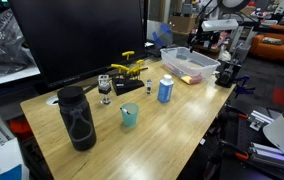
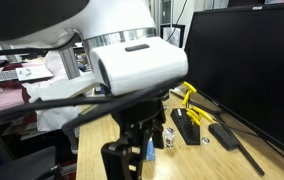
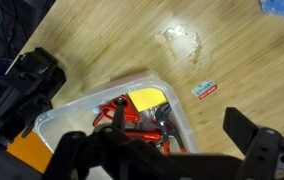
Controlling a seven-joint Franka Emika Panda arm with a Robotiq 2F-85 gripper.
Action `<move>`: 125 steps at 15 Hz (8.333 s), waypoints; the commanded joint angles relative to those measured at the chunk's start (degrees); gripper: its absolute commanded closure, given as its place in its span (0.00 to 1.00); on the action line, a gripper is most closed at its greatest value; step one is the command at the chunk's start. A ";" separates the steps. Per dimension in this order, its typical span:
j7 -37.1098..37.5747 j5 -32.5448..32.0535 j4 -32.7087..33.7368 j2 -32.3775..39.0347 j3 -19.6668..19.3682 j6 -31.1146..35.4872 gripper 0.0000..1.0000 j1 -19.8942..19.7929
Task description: Pick up one of the red objects from the box and place it on the table
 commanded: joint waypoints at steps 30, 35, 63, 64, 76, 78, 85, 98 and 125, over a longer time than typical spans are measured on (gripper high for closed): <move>28.78 16.78 19.11 34.91 -15.38 27.70 0.00 5.49; 27.22 17.57 18.73 35.42 -16.47 26.65 0.00 6.55; 27.03 29.37 27.41 47.88 -16.35 26.19 0.00 3.22; 27.51 29.89 27.99 48.57 -16.55 26.61 0.00 3.29; 27.67 28.84 26.82 48.10 -18.09 26.31 0.00 4.99; 27.67 28.84 26.82 48.10 -18.10 26.31 0.00 4.99; 28.97 29.19 27.56 49.22 -18.79 26.96 0.00 4.96; 31.24 33.17 31.27 53.17 -17.89 27.52 0.11 2.89; 30.23 36.14 24.89 49.13 -17.46 37.28 0.93 3.39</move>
